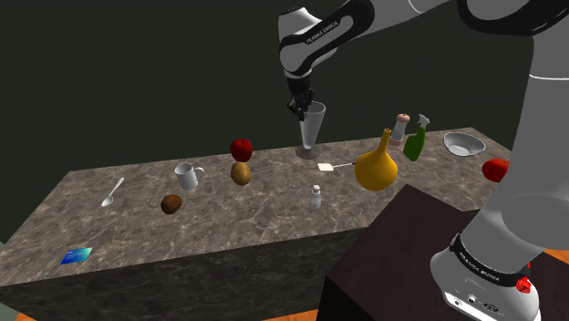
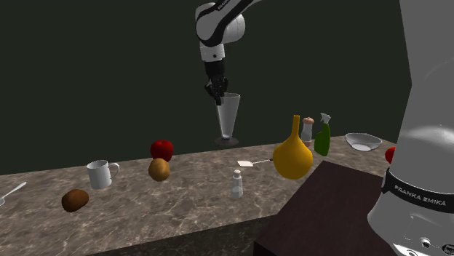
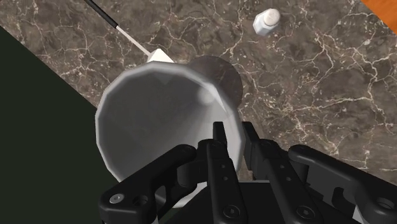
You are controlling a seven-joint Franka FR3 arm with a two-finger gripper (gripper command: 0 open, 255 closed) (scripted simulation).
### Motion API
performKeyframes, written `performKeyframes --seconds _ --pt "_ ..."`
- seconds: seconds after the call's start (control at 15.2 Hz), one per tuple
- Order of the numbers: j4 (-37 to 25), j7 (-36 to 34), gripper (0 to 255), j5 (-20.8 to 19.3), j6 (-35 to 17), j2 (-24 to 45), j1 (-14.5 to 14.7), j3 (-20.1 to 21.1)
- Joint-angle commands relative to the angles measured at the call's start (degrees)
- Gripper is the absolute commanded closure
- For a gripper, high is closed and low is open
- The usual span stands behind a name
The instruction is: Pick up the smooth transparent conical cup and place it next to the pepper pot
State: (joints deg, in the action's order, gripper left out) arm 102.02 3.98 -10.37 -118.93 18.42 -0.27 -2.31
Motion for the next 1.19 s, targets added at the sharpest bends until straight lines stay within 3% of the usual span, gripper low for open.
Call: performKeyframes --seconds 0.0,1.12 --pt "-0.8 0.4 255 0.1 1.4 -0.7 -0.1 0.0" --pt "-9.5 2.3 255 0.8 13.2 -3.9 0.1 0.1"
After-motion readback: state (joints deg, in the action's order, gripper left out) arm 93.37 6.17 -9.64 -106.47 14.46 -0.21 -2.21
